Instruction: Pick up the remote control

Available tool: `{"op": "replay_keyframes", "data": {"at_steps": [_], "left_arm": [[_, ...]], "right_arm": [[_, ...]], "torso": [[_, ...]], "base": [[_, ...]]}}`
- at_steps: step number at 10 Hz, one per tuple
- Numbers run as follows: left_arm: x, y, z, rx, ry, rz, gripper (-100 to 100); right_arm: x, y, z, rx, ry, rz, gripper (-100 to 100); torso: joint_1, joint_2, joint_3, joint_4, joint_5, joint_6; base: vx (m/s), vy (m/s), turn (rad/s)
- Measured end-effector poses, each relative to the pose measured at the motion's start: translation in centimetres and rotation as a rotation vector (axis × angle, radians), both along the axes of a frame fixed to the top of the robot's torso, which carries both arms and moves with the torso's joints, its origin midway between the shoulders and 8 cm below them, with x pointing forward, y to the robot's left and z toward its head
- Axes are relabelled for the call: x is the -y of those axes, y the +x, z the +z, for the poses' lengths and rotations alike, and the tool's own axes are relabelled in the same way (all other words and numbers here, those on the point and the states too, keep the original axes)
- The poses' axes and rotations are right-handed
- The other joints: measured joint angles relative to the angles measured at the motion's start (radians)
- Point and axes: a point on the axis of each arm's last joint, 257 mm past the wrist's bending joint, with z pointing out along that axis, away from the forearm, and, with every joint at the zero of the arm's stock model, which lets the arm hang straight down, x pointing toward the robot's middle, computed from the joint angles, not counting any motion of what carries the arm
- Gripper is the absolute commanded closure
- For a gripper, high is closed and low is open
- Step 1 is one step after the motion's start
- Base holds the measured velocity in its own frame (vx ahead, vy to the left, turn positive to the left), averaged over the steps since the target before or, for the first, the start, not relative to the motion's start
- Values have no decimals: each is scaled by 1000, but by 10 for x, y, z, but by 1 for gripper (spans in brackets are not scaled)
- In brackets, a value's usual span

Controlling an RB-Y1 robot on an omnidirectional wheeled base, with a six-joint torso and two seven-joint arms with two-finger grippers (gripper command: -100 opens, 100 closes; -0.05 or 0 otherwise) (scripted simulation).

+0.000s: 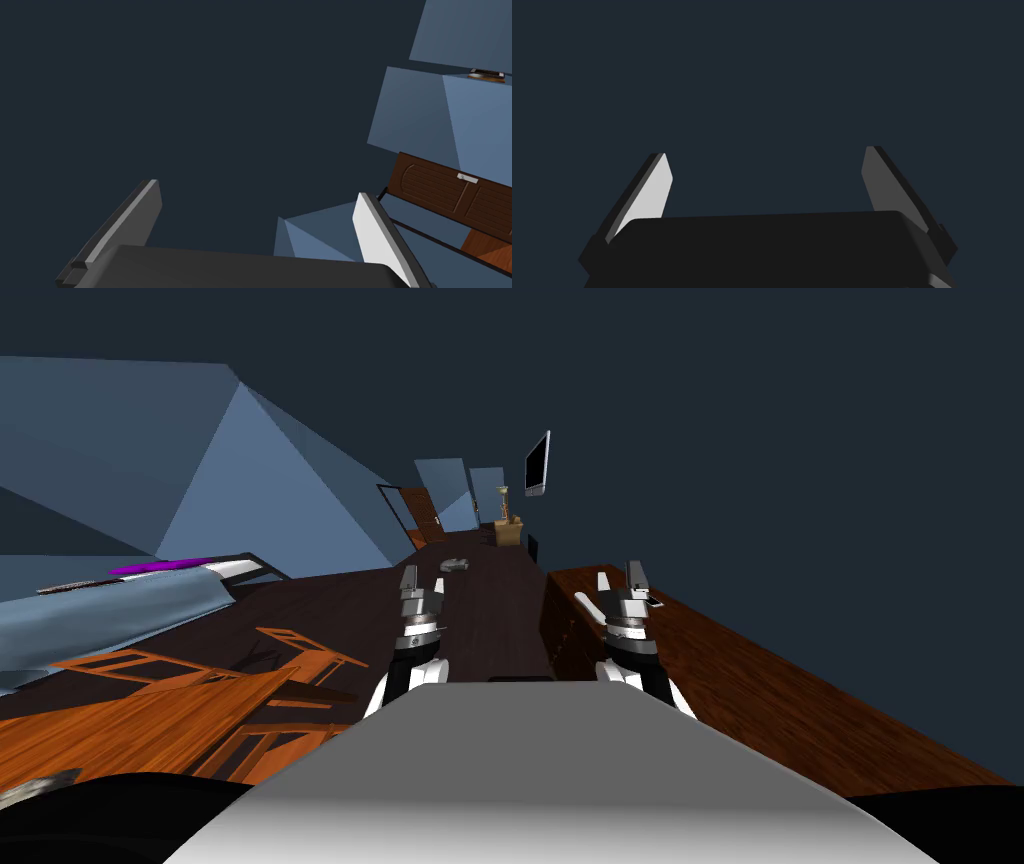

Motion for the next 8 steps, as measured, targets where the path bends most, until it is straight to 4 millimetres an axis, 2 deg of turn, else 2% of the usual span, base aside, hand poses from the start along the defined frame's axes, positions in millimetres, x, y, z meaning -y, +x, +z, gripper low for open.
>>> {"op": "replay_keyframes", "data": {"at_steps": [3, 6, 8], "left_arm": [[0, 0, 0, 0, 0, 0, 0], [0, 0, 0, 0, 0, 0, 0], [0, 0, 0, 0, 0, 0, 0]], "right_arm": [[10, -2, -22, -83, -107, -33, -100], [34, -8, -49, -201, -251, -90, -100], [54, -17, -75, -303, -369, -138, -100]], "torso": [[1, -3, -2, -1, 0, 0], [1, -4, -2, -1, 0, 0], [2, -6, -3, -1, 0, 0]], "base": [[54, 25, 83], [71, 31, 101], [102, 37, 122]]}}
